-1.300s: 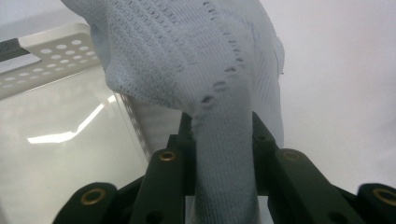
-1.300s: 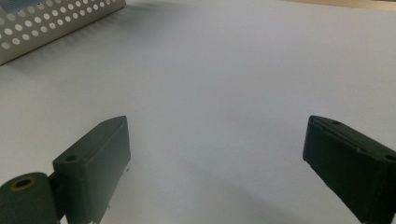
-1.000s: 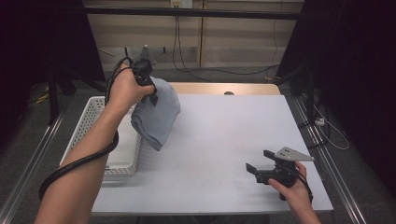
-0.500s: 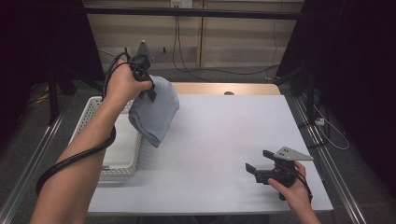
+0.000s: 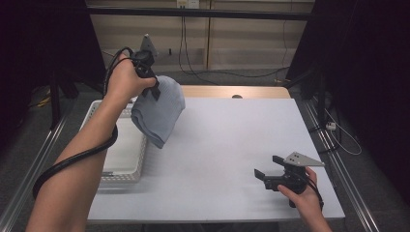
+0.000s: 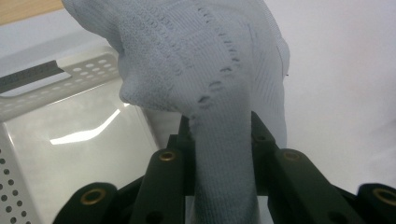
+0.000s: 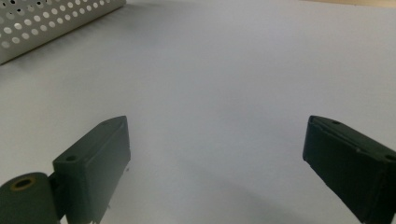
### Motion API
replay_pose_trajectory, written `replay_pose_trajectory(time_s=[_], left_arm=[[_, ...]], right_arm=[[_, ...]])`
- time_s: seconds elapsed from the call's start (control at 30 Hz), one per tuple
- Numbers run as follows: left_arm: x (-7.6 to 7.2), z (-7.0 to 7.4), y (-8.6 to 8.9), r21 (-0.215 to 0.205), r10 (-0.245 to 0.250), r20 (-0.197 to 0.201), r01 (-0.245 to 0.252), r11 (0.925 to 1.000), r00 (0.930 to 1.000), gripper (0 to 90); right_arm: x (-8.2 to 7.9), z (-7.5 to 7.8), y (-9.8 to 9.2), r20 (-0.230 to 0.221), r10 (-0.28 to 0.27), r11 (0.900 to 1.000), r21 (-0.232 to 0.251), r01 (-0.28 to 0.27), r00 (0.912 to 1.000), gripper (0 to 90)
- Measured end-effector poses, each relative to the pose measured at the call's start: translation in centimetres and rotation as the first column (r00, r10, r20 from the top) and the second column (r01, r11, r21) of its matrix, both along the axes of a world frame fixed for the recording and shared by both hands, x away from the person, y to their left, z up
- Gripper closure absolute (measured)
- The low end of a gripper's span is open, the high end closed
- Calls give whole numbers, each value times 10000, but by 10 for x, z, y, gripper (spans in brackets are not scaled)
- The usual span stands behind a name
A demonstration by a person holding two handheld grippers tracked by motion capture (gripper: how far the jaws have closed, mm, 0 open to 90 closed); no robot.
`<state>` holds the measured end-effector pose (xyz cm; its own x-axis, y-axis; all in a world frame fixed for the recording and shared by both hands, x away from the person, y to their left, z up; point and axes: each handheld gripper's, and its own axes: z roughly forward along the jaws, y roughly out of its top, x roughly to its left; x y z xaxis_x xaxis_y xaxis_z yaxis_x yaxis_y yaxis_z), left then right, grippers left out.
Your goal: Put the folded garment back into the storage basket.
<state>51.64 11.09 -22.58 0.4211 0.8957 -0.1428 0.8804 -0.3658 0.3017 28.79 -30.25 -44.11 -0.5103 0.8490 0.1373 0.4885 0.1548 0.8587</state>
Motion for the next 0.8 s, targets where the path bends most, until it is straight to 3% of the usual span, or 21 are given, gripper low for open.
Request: replay_pose_trajectory(time_s=[0.4, 0.53, 0.8], left_arm=[[1, 10, -4, 51, -210, 113, 209, 9998, 9997, 736], [0, 12, -7, 30, -72, 150, 72, 10000, 9999, 736], [-1, 19, -15, -45, -388, 271, 389, 9992, 9989, 736]], right_arm=[[-1, 1, -1, 22, -32, 10000, 14, 32, 10000, 74], [-1, 1, 0, 25, 4, 10000, 1, -4, 10000, 74], [-1, 1, -1, 20, -32, 10000, 14, 32, 10000, 74]])
